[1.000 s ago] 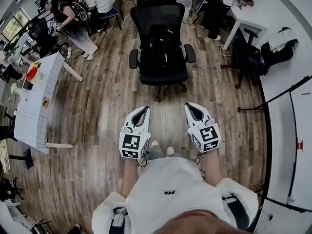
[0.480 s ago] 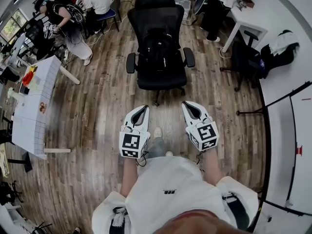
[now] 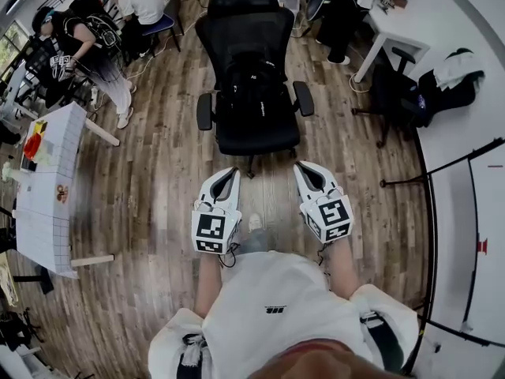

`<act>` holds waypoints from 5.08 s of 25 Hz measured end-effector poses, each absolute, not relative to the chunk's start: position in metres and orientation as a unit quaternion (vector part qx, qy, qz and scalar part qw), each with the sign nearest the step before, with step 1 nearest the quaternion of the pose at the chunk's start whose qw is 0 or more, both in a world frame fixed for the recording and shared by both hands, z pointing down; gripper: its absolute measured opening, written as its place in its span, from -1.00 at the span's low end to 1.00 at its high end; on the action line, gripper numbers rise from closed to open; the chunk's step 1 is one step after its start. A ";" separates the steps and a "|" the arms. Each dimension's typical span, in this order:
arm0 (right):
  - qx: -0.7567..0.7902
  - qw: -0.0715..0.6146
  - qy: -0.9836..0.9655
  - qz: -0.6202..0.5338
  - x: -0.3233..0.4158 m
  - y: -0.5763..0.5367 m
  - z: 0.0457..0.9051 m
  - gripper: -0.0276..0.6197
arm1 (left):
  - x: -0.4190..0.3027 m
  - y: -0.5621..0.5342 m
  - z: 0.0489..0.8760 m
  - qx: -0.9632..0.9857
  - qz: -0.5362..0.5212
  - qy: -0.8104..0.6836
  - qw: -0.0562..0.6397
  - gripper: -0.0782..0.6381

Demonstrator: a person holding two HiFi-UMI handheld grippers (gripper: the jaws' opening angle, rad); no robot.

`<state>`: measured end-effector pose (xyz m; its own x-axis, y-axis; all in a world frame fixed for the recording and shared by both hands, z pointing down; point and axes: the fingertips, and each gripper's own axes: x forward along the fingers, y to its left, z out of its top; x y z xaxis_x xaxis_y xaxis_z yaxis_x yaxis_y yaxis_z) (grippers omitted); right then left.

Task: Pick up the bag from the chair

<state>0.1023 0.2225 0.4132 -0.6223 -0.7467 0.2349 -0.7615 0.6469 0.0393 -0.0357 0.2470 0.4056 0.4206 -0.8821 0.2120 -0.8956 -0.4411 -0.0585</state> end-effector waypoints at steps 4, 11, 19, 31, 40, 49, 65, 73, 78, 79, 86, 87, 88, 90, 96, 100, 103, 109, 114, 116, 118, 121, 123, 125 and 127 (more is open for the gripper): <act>0.425 0.127 -0.896 0.040 0.089 0.188 0.418 -0.93 | -0.050 0.212 0.407 0.845 0.110 -0.522 0.038 -0.75; 0.431 0.133 -0.891 0.041 0.062 0.134 0.423 -0.93 | -0.078 0.158 0.414 0.848 0.113 -0.516 0.044 -0.75; 0.443 0.135 -0.886 0.039 0.037 0.082 0.426 -0.93 | -0.103 0.103 0.422 0.854 0.110 -0.507 0.045 -0.75; 0.459 0.132 -0.878 0.040 0.025 0.023 0.431 -0.93 | -0.113 0.034 0.430 0.861 0.104 -0.497 0.043 -0.75; 0.447 0.132 -0.884 0.042 0.027 -0.033 0.441 -0.93 | -0.114 -0.022 0.439 0.850 0.104 -0.514 0.050 -0.75; 0.421 0.136 -0.895 0.061 0.027 -0.110 0.457 -0.93 | -0.107 -0.096 0.450 0.841 0.114 -0.526 0.060 -0.75; 0.374 0.128 -0.914 0.094 0.041 -0.243 0.505 -0.89 | -0.100 -0.222 0.487 0.812 0.114 -0.568 0.072 -0.75; 0.354 0.172 -0.912 0.113 0.043 -0.293 0.551 -0.79 | -0.113 -0.265 0.520 0.788 0.140 -0.593 0.091 -0.75; 0.351 0.200 -0.907 0.121 0.045 -0.319 0.582 -0.75 | -0.119 -0.284 0.553 0.779 0.160 -0.595 0.119 -0.75; 0.351 0.206 -0.905 0.122 0.044 -0.322 0.589 -0.73 | -0.121 -0.287 0.561 0.777 0.167 -0.594 0.125 -0.75; 0.354 0.246 -0.893 0.129 0.039 -0.340 0.628 -0.68 | -0.137 -0.309 0.605 0.773 0.196 -0.588 0.135 -0.75; 0.357 0.251 -0.891 0.129 0.038 -0.342 0.633 -0.68 | -0.138 -0.312 0.610 0.775 0.199 -0.584 0.136 -0.75; 0.360 0.256 -0.888 0.128 0.038 -0.344 0.637 -0.67 | -0.140 -0.315 0.615 0.777 0.202 -0.581 0.138 -0.75; 0.370 0.263 -0.882 0.125 0.037 -0.347 0.643 -0.64 | -0.144 -0.319 0.625 0.780 0.208 -0.573 0.142 -0.74; 0.406 0.282 -0.859 0.135 0.040 -0.352 0.662 -0.55 | -0.155 -0.334 0.652 0.791 0.220 -0.547 0.161 -0.58; 0.422 0.285 -0.848 0.148 0.035 -0.355 0.672 -0.48 | -0.164 -0.342 0.669 0.795 0.233 -0.534 0.171 -0.48; 0.432 0.292 -0.839 0.159 0.035 -0.355 0.681 -0.42 | -0.168 -0.346 0.679 0.799 0.243 -0.521 0.177 -0.43; 0.454 0.296 -0.822 0.175 0.035 -0.362 0.697 -0.33 | -0.169 -0.357 0.699 0.807 0.258 -0.496 0.187 -0.28; 0.461 0.296 -0.815 0.189 0.035 -0.365 0.708 -0.26 | -0.167 -0.365 0.710 0.810 0.267 -0.485 0.193 -0.22; 0.464 0.297 -0.812 0.192 0.035 -0.366 0.711 -0.25 | -0.167 -0.368 0.714 0.809 0.269 -0.484 0.196 -0.22; 0.466 0.298 -0.810 0.195 0.036 -0.368 0.715 -0.25 | -0.167 -0.372 0.716 0.807 0.270 -0.487 0.197 -0.22; 0.470 0.299 -0.806 0.202 0.039 -0.369 0.721 -0.25 | -0.167 -0.376 0.719 0.804 0.273 -0.490 0.196 -0.22; 0.472 0.297 -0.804 0.207 0.039 -0.370 0.725 -0.25 | -0.166 -0.378 0.722 0.805 0.275 -0.489 0.195 -0.22; 0.474 0.295 -0.803 0.210 0.037 -0.372 0.729 -0.25 | -0.166 -0.380 0.726 0.806 0.275 -0.487 0.195 -0.22; 0.475 0.295 -0.802 0.211 0.034 -0.374 0.733 -0.25 | -0.167 -0.382 0.728 0.807 0.271 -0.486 0.198 -0.22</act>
